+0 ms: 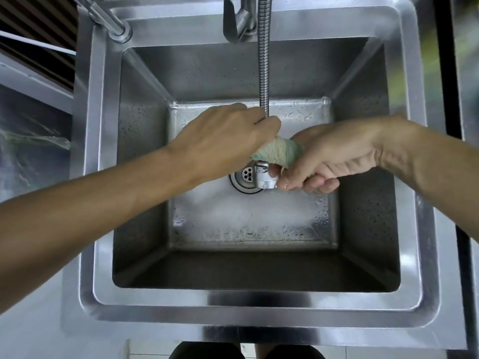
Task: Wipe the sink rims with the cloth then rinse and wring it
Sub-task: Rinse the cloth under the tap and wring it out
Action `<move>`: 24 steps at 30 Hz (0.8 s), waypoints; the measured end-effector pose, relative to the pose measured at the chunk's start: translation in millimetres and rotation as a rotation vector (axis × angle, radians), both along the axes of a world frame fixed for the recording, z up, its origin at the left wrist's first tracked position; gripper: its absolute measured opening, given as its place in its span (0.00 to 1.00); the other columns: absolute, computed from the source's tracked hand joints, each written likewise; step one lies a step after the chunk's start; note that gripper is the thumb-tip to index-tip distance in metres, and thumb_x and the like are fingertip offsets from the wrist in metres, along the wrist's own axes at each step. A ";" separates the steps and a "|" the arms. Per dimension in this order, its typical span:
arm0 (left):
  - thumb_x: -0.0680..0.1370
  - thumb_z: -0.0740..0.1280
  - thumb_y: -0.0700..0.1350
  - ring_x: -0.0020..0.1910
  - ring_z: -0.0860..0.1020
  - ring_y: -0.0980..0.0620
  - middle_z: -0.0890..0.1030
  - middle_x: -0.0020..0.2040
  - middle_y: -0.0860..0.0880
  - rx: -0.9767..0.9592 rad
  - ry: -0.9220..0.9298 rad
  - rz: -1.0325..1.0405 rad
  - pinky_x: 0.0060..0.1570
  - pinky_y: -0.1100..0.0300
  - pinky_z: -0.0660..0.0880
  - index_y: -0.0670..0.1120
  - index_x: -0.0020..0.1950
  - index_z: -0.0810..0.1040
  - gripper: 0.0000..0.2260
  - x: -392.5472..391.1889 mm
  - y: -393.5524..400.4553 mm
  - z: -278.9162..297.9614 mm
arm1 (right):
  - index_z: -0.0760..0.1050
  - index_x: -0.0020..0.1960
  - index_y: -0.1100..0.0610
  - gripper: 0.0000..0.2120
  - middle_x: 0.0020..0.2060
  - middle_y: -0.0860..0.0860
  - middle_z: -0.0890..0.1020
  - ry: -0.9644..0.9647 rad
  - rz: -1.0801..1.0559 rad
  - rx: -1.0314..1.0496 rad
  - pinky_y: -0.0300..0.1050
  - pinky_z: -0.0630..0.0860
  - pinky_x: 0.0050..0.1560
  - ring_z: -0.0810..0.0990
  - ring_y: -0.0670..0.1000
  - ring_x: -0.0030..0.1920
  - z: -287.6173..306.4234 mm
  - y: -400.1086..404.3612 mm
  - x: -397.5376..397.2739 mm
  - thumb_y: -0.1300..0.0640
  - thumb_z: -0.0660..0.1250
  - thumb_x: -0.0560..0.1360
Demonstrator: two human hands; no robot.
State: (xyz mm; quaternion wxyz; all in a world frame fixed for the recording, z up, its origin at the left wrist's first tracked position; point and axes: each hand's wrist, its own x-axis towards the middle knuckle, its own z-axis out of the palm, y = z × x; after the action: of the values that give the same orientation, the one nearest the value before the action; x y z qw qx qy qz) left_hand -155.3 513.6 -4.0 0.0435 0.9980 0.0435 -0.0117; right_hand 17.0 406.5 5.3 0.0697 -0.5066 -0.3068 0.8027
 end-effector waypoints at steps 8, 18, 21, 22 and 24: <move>0.78 0.68 0.43 0.36 0.72 0.39 0.80 0.44 0.39 0.089 0.218 0.232 0.34 0.51 0.61 0.42 0.52 0.77 0.06 3.3 -8.5 4.5 | 0.75 0.39 0.52 0.08 0.32 0.48 0.79 -0.938 0.128 0.455 0.42 0.70 0.32 0.78 0.49 0.33 -0.5 6.6 -34.9 0.53 0.72 0.73; 0.69 0.71 0.46 0.21 0.64 0.55 0.66 0.23 0.55 -0.839 0.463 0.671 0.21 0.64 0.60 0.46 0.29 0.65 0.16 13.3 -17.2 -1.7 | 0.74 0.49 0.51 0.04 0.30 0.48 0.66 -1.265 0.496 0.889 0.49 0.68 0.41 0.72 0.59 0.38 -1.2 10.3 -30.6 0.54 0.63 0.75; 0.69 0.72 0.41 0.20 0.61 0.56 0.65 0.20 0.56 -1.025 0.474 0.739 0.20 0.66 0.57 0.48 0.26 0.65 0.18 10.3 -22.0 -1.9 | 0.74 0.50 0.51 0.05 0.30 0.47 0.65 -1.248 0.523 0.919 0.48 0.67 0.40 0.72 0.58 0.37 -3.8 9.9 -30.5 0.54 0.63 0.75; 0.69 0.72 0.40 0.20 0.61 0.56 0.65 0.20 0.57 -1.049 0.474 0.753 0.20 0.66 0.57 0.48 0.26 0.66 0.18 10.0 -22.5 -2.4 | 0.75 0.50 0.51 0.05 0.30 0.47 0.65 -1.248 0.525 0.931 0.48 0.67 0.40 0.72 0.58 0.37 -4.4 10.1 -29.9 0.54 0.63 0.75; 0.70 0.72 0.39 0.21 0.61 0.55 0.65 0.21 0.56 -1.088 0.467 0.767 0.22 0.65 0.56 0.48 0.27 0.65 0.18 10.1 -23.2 -1.5 | 0.77 0.52 0.52 0.07 0.29 0.47 0.65 -1.253 0.516 0.951 0.49 0.67 0.40 0.71 0.58 0.37 -4.4 10.0 -28.6 0.54 0.63 0.75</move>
State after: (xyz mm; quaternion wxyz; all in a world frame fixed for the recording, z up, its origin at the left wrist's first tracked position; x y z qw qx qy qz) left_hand -145.3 490.4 -5.5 0.5267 0.7204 0.3885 -0.2295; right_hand -11.7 416.5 0.8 -0.0939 -0.6903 -0.7022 0.1468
